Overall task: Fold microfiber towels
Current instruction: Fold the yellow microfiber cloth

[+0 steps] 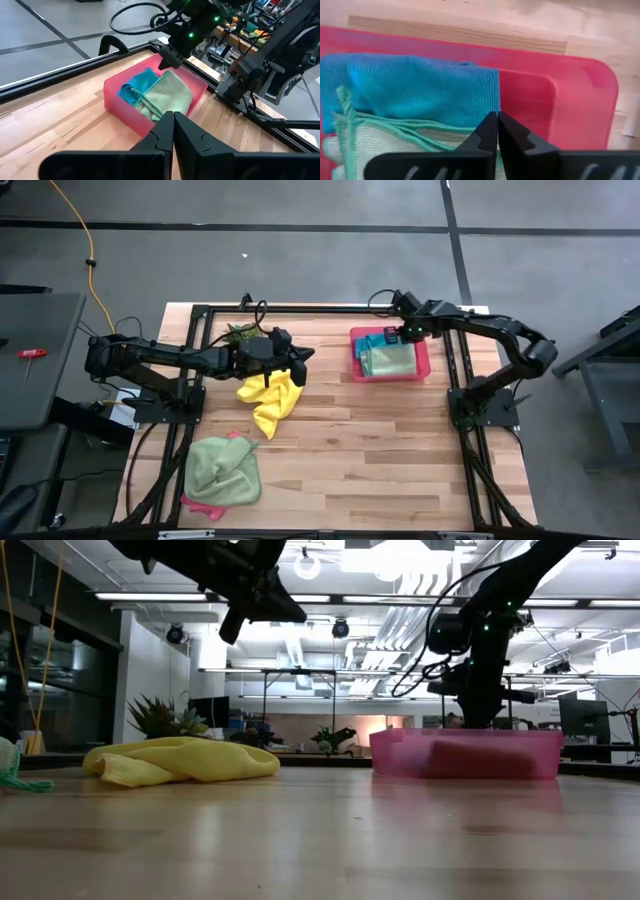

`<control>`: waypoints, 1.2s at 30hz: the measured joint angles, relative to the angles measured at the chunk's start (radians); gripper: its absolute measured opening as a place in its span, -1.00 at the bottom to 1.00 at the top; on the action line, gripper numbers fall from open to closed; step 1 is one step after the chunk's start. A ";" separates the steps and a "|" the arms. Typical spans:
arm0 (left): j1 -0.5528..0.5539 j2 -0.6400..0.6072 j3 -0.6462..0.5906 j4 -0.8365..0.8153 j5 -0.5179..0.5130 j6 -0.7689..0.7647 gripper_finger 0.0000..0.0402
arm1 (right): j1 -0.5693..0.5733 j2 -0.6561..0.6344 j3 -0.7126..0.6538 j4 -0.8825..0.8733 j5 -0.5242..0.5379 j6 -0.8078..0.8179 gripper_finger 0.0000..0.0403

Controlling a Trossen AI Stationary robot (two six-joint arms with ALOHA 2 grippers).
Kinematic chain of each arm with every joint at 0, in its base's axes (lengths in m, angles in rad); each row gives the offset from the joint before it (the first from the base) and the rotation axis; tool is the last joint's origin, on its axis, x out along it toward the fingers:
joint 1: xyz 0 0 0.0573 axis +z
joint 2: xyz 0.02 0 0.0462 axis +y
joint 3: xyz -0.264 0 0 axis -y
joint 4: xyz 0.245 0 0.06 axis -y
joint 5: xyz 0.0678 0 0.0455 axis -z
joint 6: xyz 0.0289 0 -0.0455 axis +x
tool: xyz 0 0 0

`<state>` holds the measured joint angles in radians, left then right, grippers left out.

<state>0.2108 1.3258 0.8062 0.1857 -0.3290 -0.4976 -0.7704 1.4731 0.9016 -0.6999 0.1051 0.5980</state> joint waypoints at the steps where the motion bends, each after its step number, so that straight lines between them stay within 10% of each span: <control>1: 0.000 0.000 0.000 -0.004 0.000 0.000 -1.00 | 0.002 0.001 0.000 -0.002 0.000 -0.001 -0.97; 24: 0.000 0.000 0.000 -0.016 0.001 0.002 -1.00 | 0.077 -0.080 0.081 -0.077 0.103 -0.027 -1.00; 36: 0.000 0.000 0.000 -0.057 0.001 0.002 -1.00 | 0.191 -0.089 -0.073 0.005 -0.126 0.012 -1.00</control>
<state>0.2108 1.3258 0.8062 0.1284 -0.3279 -0.4953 -0.5791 1.3842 0.8282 -0.6945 -0.0211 0.6102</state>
